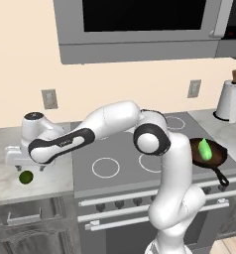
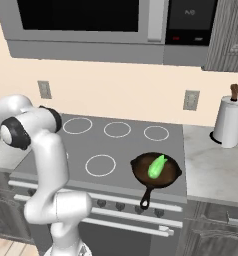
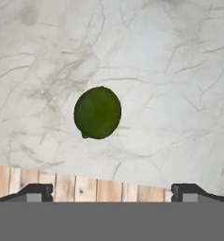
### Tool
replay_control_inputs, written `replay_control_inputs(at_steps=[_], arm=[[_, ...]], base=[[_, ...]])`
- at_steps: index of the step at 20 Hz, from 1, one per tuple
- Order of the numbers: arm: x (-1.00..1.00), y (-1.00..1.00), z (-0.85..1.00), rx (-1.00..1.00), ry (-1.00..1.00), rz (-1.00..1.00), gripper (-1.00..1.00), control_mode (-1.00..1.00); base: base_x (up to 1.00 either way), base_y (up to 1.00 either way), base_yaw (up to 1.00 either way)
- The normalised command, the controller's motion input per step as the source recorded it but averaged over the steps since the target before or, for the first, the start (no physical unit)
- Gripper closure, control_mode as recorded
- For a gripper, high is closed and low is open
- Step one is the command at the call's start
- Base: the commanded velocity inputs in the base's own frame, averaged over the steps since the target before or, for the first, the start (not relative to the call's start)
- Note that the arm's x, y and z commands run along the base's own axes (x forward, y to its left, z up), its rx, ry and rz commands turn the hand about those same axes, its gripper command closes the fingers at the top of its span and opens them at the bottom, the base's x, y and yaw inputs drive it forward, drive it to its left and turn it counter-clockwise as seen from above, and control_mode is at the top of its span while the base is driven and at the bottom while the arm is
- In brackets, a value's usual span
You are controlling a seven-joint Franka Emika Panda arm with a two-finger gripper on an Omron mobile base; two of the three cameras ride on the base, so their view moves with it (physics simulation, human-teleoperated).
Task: Put the corn and lime in the pan. Then turn on the front right burner and set the heat to medium.
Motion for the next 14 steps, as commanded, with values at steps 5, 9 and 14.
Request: replay_control_inputs(at_steps=[5, 9, 14], arm=[[0.08, 0.08, -0.04, -0.01, 0.00, 0.00, -1.00, -1.00], [0.26, 0.06, -0.10, 0.00, -0.04, 0.00, -1.00, -1.00], [0.29, 0.01, -0.08, 0.00, -0.07, 0.00, -1.00, -1.00]], base=[[0.00, 0.00, 0.00], [0.00, 0.00, 0.00], [0.00, 0.00, 0.00]])
